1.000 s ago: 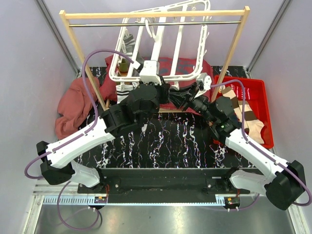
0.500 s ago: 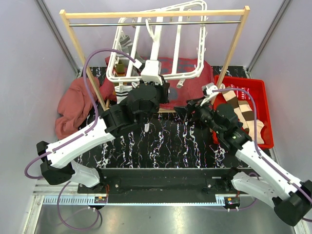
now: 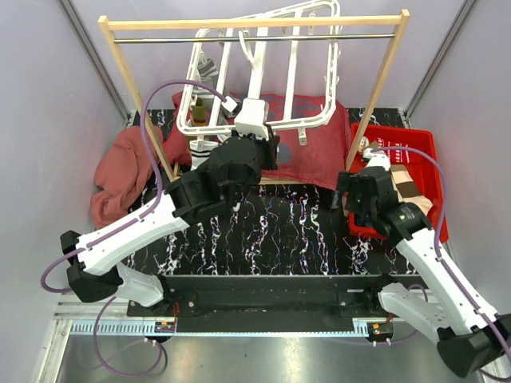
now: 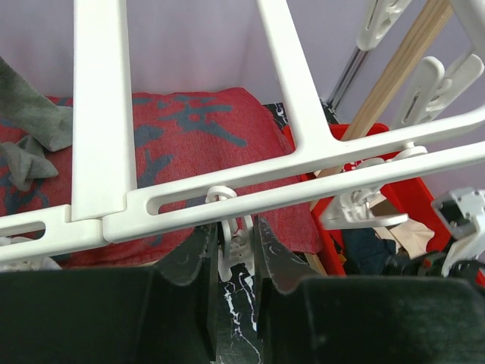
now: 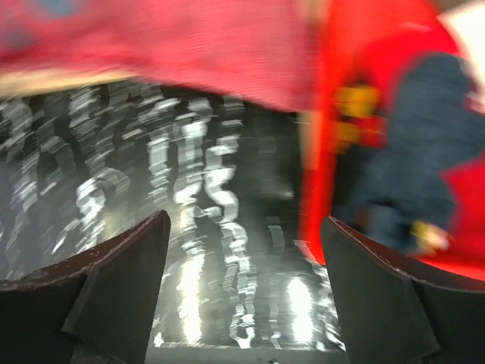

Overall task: Clip the socks to the hanger
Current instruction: Open the clamp at the hanger, then pick up the sock from the bin.

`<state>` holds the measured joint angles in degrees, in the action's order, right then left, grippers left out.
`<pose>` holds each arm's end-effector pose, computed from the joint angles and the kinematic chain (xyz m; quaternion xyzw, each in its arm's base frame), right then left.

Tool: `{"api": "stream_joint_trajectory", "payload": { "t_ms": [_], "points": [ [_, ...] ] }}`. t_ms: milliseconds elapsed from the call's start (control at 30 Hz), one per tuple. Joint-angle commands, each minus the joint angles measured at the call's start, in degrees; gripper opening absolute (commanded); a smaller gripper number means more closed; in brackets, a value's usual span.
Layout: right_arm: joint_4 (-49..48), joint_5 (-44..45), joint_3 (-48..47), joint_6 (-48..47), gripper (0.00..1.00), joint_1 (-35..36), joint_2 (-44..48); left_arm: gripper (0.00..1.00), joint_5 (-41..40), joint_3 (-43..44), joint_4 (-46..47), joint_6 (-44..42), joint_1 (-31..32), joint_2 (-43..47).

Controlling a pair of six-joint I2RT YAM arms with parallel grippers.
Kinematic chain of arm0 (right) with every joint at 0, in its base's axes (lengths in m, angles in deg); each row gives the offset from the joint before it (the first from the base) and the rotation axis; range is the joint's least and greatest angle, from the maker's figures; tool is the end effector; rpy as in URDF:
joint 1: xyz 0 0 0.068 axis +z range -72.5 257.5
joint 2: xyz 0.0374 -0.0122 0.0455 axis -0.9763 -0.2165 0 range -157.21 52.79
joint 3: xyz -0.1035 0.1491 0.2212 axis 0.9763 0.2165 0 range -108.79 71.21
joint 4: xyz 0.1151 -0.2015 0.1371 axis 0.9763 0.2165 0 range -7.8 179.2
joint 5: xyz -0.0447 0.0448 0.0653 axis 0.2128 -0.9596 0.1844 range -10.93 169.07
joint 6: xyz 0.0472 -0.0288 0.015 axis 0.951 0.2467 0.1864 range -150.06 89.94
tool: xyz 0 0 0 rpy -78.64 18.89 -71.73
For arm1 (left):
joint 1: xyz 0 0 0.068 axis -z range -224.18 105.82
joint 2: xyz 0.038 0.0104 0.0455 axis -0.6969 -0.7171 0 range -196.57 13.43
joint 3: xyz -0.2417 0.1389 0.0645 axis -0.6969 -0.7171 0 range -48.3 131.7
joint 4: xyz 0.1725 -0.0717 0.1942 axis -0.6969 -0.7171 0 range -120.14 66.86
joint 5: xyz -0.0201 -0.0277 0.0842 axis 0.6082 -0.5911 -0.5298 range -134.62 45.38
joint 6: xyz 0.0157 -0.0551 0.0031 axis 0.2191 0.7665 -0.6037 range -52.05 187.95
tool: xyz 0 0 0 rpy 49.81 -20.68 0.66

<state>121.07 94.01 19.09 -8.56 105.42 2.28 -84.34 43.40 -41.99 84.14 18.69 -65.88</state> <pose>0.1687 0.0775 0.3264 0.0079 0.8901 0.0783 0.4488 0.1635 -0.2621 0.4876 0.0701 0.7337 -0.2034 0.6445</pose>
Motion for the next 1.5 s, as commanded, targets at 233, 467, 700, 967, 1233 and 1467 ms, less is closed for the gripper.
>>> {"api": "stream_joint_trajectory", "payload": {
  "t_ms": [233,467,700,967,1233,1467],
  "points": [
    [4.8,-5.1,-11.9,-0.1,0.87,-25.6,-15.0,0.0,4.6,1.1,3.1,-1.0,-0.2,-0.1],
    [-1.1,-5.3,-23.1,-0.6,0.8,-38.0,-32.0,0.0,6.4,0.3,2.8,-0.7,-0.2,1.3],
    [-5.8,-7.5,-30.8,-5.4,0.73,-43.7,-50.2,0.0,8.7,-0.2,2.8,-0.1,-0.1,1.9],
    [-9.4,-3.0,-34.7,-16.1,0.72,-43.7,-60.5,0.0,8.2,0.1,3.1,-1.2,-0.2,1.9],
    [-11.7,-1.8,-37.5,-19.6,0.72,-43.2,-65.5,0.0,7.8,0.1,3.4,-1.9,-0.3,1.5],
    [-11.8,1.7,-38.2,-19.9,0.69,-42.5,-69.0,0.0,7.6,0.1,3.3,-2.3,-0.2,1.5]
  ]
}}
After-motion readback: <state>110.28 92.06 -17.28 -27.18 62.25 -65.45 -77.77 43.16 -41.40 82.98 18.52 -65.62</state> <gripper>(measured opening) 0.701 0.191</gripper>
